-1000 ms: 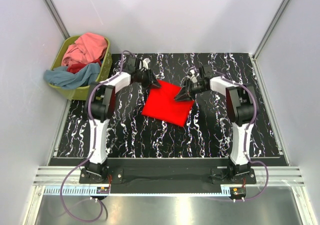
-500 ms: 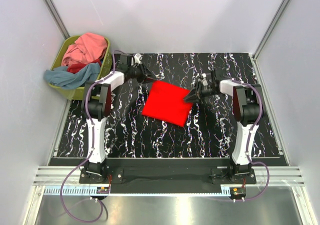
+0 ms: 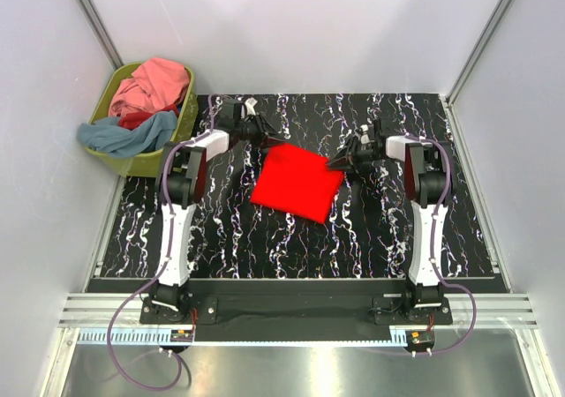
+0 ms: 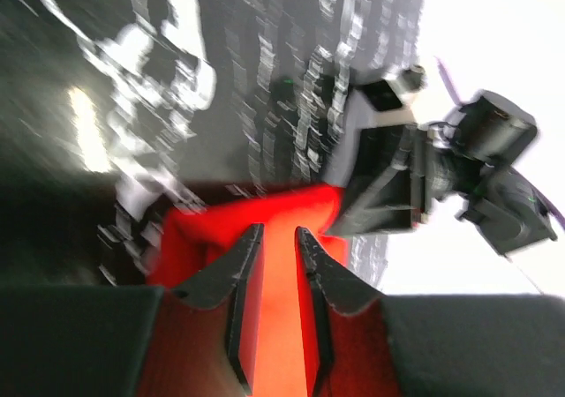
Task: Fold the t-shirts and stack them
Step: Fold the tshirt
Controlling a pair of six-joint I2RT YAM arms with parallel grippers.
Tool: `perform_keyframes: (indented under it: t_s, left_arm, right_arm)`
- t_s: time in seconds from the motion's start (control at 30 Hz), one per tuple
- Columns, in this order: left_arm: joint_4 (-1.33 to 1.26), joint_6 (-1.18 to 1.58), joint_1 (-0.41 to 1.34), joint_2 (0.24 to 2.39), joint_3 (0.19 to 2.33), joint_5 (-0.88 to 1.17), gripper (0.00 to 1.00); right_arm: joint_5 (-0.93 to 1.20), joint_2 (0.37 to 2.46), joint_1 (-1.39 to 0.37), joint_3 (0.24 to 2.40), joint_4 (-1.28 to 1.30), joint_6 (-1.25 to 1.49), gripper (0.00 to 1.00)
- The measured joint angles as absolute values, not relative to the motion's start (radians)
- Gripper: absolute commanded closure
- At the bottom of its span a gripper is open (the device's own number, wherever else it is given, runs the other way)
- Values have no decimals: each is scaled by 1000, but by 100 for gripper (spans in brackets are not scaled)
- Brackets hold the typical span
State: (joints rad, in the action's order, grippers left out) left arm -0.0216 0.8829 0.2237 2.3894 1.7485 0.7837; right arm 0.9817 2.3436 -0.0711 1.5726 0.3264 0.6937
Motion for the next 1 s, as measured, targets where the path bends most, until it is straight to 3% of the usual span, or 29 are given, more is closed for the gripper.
perform_keyframes:
  t_s: [0.27,0.43,0.63,0.8,1.0]
  left_arm:
    - [171,760,208,2460,1893,736,72]
    - [229,692,209,2227,1702,685,70]
    - [212,639,262,1998,1537,677,73]
    - [195,614,289,2073,1489,676,74]
    - [263,553,236,2217,1492,706,77]
  right_arm:
    - [937,2339,-12,1616,393,668,70]
    - [888,2227,-38,1616,524,604,66]
    - [875,2085,-202,1614,565,561,65]
    - [892,2078,-302,1519,539,549,65]
    - [888,2082,-276,1314,542,499,64]
